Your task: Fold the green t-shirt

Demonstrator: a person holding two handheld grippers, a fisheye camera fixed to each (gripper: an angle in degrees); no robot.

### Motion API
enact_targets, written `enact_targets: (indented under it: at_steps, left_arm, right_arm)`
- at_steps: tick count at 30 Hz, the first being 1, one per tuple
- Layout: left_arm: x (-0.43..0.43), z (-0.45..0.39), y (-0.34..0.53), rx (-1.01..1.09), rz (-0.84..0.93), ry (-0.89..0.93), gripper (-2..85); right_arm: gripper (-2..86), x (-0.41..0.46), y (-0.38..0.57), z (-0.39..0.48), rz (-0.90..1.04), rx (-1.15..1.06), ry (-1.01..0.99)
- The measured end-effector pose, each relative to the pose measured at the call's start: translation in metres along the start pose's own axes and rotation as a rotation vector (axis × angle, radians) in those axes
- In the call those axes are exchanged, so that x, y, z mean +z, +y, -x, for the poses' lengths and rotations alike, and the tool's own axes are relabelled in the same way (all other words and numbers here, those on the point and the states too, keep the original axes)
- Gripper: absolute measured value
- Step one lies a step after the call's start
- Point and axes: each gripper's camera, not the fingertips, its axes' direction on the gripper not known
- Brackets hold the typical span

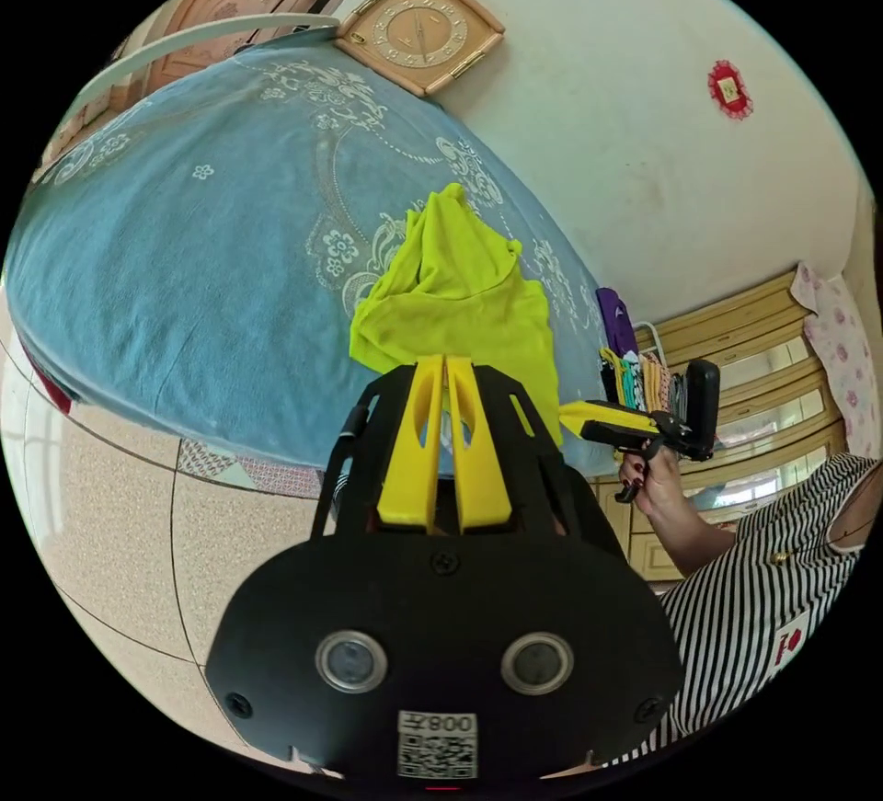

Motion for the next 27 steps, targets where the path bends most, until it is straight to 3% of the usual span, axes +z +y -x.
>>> enact_targets:
  at_steps: [5, 11, 16, 21, 27]
  left_arm:
    - [0.043, -0.038, 0.015, 0.125, 0.209, 0.136, 3.4]
    - [0.09, -0.078, 0.012, 0.283, 0.348, 0.124, 6.5]
    - [0.119, -0.084, 0.006, 0.296, 0.432, 0.1, 3.7]
    - [0.116, -0.082, 0.01, 0.274, 0.392, 0.129, 2.1]
    - [0.109, -0.071, 0.012, 0.199, 0.315, 0.255, 1.5]
  right_arm:
    - [6.5, 0.028, 0.035, 0.016, 0.028, 0.068, 0.044]
    - [7.4, 0.032, 0.048, 0.004, 0.006, 0.107, 0.002]
    - [7.9, 0.049, 0.058, -0.013, 0.018, 0.13, -0.034]
    - [7.9, 0.06, 0.074, -0.041, -0.028, 0.207, -0.15]
    - [8.5, 0.094, 0.093, -0.11, -0.068, 0.412, -0.444]
